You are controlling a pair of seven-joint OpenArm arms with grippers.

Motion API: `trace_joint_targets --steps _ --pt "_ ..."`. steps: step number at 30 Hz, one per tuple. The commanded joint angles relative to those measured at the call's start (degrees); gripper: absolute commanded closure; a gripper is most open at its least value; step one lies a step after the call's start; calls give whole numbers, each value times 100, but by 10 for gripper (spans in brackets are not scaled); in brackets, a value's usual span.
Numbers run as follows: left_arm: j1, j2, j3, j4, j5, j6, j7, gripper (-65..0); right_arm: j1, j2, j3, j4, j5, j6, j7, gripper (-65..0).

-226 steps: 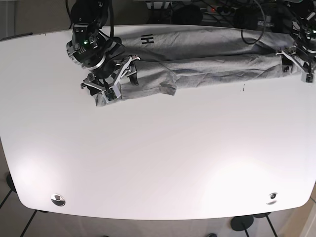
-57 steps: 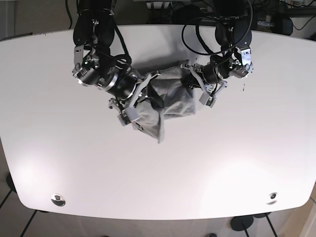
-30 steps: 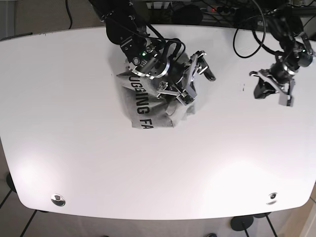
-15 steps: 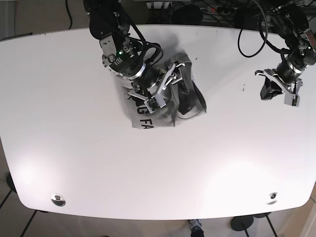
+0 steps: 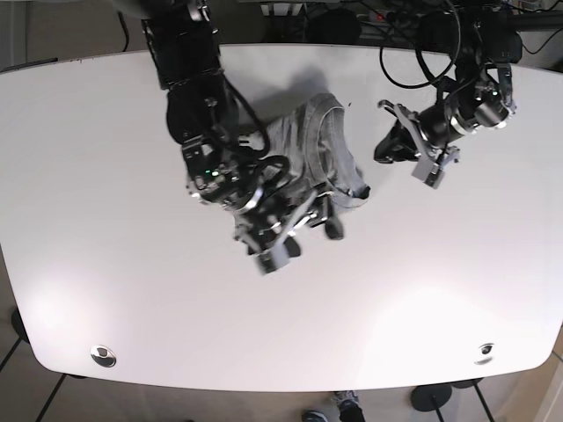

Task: Fold the T-shirt properly

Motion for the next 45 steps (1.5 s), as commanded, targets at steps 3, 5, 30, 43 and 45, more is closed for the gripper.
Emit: trace_joint_targets --steps 3,5,30,43,45 --pt "-51 394 615 97 -108 4 -125 0 117 469 579 -3 283 67 132 -255" --pt "-60 631 984 97 217 4 -125 0 117 733 570 -284 310 67 141 -141" --pt "-1519 148 1292 -2928 2257 -4 -617 0 -59 1480 -265 -2499 301 84 1961 -95" --pt "-4060 77 2302 -5090 2257 -31 -1487 -46 -1237 1489 -309 -1409 275 58 1935 -95" --pt "-4174 86 2382 -5064 2257 -13 -1610 -117 -1316 1418 -485 -1374 275 40 1926 -95"
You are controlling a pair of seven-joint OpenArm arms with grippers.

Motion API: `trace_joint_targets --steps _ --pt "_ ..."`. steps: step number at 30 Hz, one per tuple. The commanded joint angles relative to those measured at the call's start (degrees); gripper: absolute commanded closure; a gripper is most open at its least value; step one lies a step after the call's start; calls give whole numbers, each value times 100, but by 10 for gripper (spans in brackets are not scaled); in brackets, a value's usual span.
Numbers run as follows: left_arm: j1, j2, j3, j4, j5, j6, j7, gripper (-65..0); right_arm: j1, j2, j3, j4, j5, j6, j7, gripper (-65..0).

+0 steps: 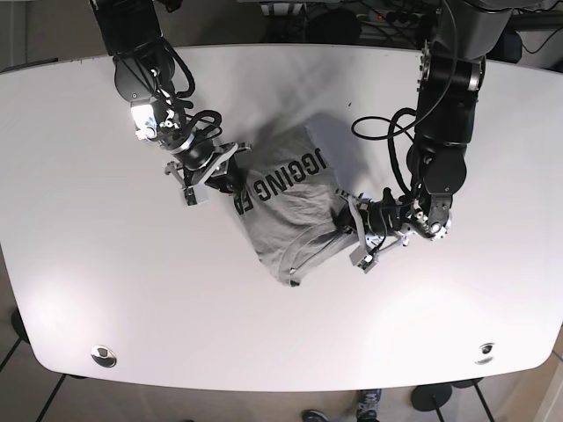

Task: Fold the T-shirt properly

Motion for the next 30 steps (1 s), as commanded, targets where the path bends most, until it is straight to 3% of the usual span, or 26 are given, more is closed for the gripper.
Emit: trace_joint_targets --steps 1,4,8,13,17,20,23,26,30 --pt "-236 -23 6 132 27 59 -155 -150 -75 -48 -296 36 -58 -25 -367 -95" --pt "-447 -32 -21 395 27 59 -199 -233 -83 -84 -718 212 -58 -43 -367 -95" --pt "-455 -32 -38 1160 27 173 -208 -242 -57 -171 -1008 361 -49 -43 -376 -95" --pt "186 74 6 2365 27 1800 -208 -250 -66 -145 -990 598 -5 -43 -376 -95" --pt "1039 452 6 3288 27 3004 -252 -383 -83 -13 -981 897 127 -43 -376 -95" --pt "1540 627 120 3525 36 3786 -823 -414 -83 92 -665 915 742 -43 -376 -95" --pt "2006 627 410 3481 36 4709 -1746 -410 -83 259 -234 915 1314 -8 -376 -95" --pt "2279 575 946 3464 45 5131 -2195 -410 -83 461 -32 915 1569 -17 -376 -95" --pt "2349 285 1641 2998 27 5140 -2423 -408 -66 611 38 915 1727 -34 -376 -95"
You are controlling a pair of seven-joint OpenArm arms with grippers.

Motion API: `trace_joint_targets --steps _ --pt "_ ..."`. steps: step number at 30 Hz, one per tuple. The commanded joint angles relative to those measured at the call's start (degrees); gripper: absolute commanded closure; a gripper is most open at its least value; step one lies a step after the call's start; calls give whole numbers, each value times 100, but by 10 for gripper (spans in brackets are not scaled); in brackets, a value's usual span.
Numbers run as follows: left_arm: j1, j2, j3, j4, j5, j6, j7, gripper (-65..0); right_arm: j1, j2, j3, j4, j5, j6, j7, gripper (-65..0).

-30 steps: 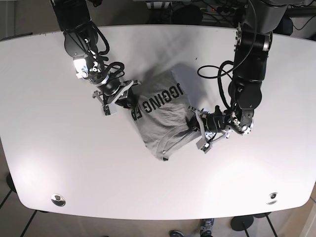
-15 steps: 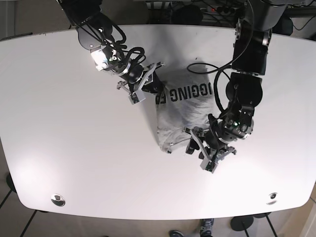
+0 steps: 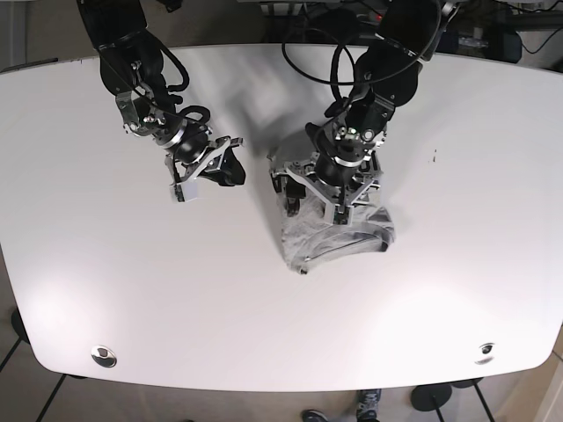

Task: Fold the T-shirt properly

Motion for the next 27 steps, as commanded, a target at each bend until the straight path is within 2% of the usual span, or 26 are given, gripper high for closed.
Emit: trace_joint_targets --steps 1,4,6,10,14,15,17,19,20,22,23,25,27 --pt "-55 -120 6 -275 -19 -7 -130 -408 83 43 166 128 105 80 131 -95" --pt "-55 -393 -3 -935 -45 -130 -130 -410 74 7 227 128 96 80 131 -95" --pt "-55 -718 -55 -1207 -63 -790 -130 -408 74 -1 245 216 79 80 131 -95" --pt "217 -1606 -891 -1269 -230 -2135 -86 -408 83 -1 245 357 61 71 131 -95" --pt "156 -2344 -1814 -1743 43 -3269 450 -408 91 -1 253 374 52 71 131 -95" --pt "59 -2485 -2077 -2025 219 -3532 494 -408 91 -1 253 374 52 71 131 -95" --pt "-310 -2731 -2596 -3045 896 -4174 441 -408 83 -1 253 374 52 71 131 -95" --pt "-961 -3012 -2825 -4583 1889 -4860 -148 -408 74 -1 253 374 52 71 131 -95" --pt "-1154 -3127 -2825 -5067 2144 -5001 -473 -408 74 -1 253 374 52 71 131 -95" --pt "-1462 -3417 -2807 -6086 2496 -5053 -1317 -408 74 -1 253 374 52 71 131 -95" --pt "-1497 -3531 -2807 -6350 2575 -5053 -1572 -410 74 -10 253 374 52 71 131 -95" --pt "-1479 -3698 -2807 -6623 2759 -5062 -1836 -410 74 -10 253 374 52 71 131 -95" --pt "-1321 -3891 -2807 -6614 2891 -5071 -1854 -408 83 -10 253 374 44 62 140 -95"
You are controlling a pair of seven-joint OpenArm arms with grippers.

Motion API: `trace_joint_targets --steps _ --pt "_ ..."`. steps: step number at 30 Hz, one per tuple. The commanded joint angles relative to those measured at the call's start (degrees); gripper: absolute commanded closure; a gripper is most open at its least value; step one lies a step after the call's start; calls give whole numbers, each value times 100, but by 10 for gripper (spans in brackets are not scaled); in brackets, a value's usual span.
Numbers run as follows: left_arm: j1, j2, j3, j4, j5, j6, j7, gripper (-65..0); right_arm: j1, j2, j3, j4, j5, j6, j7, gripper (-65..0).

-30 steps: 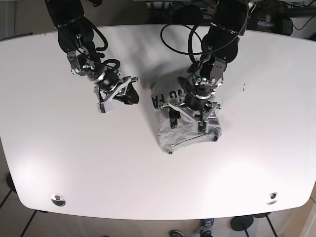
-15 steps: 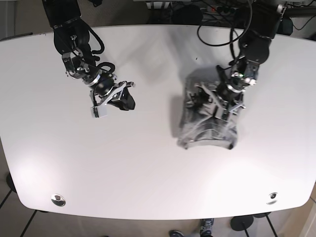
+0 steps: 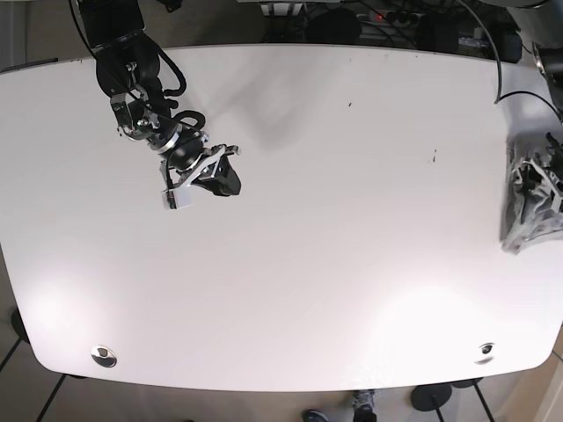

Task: Fold the T-shirt properly

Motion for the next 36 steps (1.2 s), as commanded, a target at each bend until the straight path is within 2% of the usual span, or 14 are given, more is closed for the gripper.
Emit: trace_joint_targets --steps 1,5,8,12,13,15,19,24,28,30,31,32,33,36 --pt "460 -255 43 -92 660 -38 767 -408 85 36 44 136 35 75 140 -95" --pt "662 -589 25 -83 290 -543 767 -408 94 36 44 145 35 75 167 -95" --pt "662 -800 25 234 141 -543 846 -397 85 -105 26 145 35 75 158 -95" --pt "1005 -835 -370 1693 132 -543 1945 -294 85 -131 35 145 35 75 158 -95" --pt "1418 -818 -845 2484 132 -543 2358 -286 76 -122 35 145 35 75 149 -95" --pt "2033 -730 -1636 3592 132 -543 2701 -287 76 -114 35 145 26 75 149 -95" --pt "2684 184 -2638 5640 176 -543 3088 -290 67 9 8 154 26 75 149 -94" --pt "2666 1591 -2621 7460 194 -543 3686 -433 15 247 35 233 26 75 158 -100" --pt "2402 3094 -2621 8445 194 -543 4116 -451 -320 616 52 637 26 75 167 -119" --pt "2394 3631 -2621 8550 194 -543 4116 -453 -337 660 52 655 26 75 167 -211" --pt "2394 4026 -2603 8550 194 -319 4099 -453 -328 695 52 655 17 75 167 -311" --pt "2394 4264 -2577 8550 194 -152 4099 -453 -302 695 52 646 -27 75 167 -368" --pt "2394 4571 -2533 8550 194 85 4099 -453 -267 660 44 646 -325 75 167 -445" --pt "2429 4976 -2410 8533 185 305 4099 -449 76 370 35 637 -1249 75 123 -526"
